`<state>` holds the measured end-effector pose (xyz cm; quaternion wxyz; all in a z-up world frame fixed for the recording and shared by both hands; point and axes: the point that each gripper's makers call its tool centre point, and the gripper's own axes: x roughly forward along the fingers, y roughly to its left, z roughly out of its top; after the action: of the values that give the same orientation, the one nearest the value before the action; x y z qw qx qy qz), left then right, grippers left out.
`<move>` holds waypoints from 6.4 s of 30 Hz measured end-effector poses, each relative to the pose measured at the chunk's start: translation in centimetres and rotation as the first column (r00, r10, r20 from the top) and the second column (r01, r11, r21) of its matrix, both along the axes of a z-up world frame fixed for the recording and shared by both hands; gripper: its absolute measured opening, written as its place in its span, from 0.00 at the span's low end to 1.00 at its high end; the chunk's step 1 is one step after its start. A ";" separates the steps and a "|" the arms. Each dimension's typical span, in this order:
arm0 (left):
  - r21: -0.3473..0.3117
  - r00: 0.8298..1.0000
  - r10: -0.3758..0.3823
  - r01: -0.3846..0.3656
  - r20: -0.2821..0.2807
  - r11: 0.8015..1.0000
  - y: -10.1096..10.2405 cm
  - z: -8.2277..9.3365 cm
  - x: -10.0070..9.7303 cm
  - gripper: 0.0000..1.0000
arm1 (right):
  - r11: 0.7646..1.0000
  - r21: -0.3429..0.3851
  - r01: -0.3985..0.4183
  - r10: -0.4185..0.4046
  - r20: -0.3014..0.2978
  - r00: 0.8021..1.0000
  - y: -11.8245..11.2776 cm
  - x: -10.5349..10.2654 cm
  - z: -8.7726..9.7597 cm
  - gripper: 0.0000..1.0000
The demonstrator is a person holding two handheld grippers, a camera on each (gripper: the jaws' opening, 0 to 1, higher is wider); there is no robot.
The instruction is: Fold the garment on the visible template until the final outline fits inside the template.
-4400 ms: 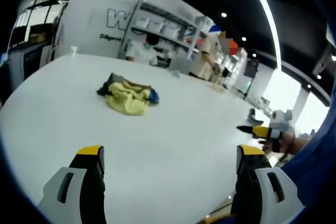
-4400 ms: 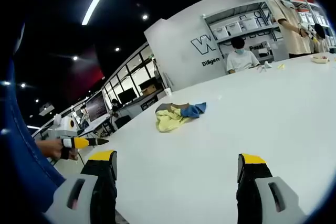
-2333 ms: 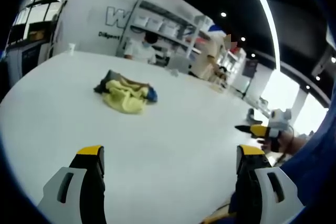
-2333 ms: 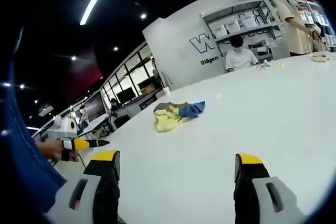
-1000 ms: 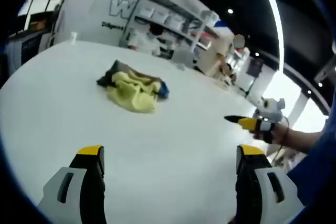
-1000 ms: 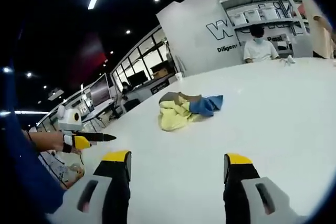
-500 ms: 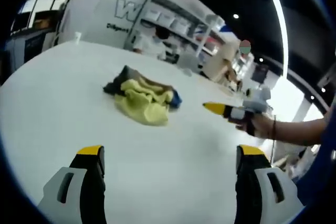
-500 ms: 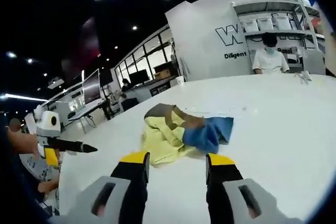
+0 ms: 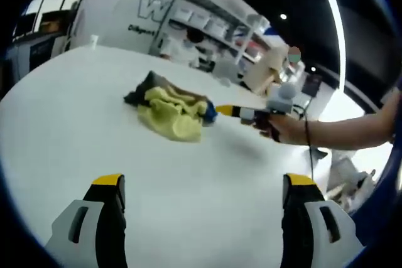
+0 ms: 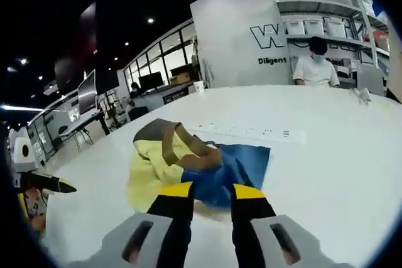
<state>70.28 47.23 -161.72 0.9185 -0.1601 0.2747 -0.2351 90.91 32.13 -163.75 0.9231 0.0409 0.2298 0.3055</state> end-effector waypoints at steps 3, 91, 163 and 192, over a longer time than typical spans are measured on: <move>-0.001 1.000 0.002 -0.002 -0.004 1.000 0.1 0.0 -0.3 0.99 | 1.000 -0.010 -0.007 0.007 -0.010 1.000 0.7 -0.1 -0.8 0.15; 0.009 0.779 -0.620 0.622 0.093 0.783 -16.2 4.4 1.6 0.64 | 0.992 0.009 -0.128 0.128 -0.094 0.987 -17.7 -29.6 3.4 0.00; 0.042 0.661 -0.748 0.750 -0.064 0.660 -16.1 0.6 2.9 0.00 | 0.998 0.058 -0.012 0.019 -0.117 0.993 -18.2 -30.1 1.8 0.00; 0.197 0.789 -0.582 0.549 0.197 0.812 -10.4 9.0 0.3 0.00 | 0.996 0.048 0.079 -0.086 0.149 0.985 -17.8 -24.6 9.4 0.00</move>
<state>70.56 36.82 -152.71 0.8409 0.0200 0.2077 -0.4993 66.28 14.28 -154.33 0.9487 0.0463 0.1511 0.2739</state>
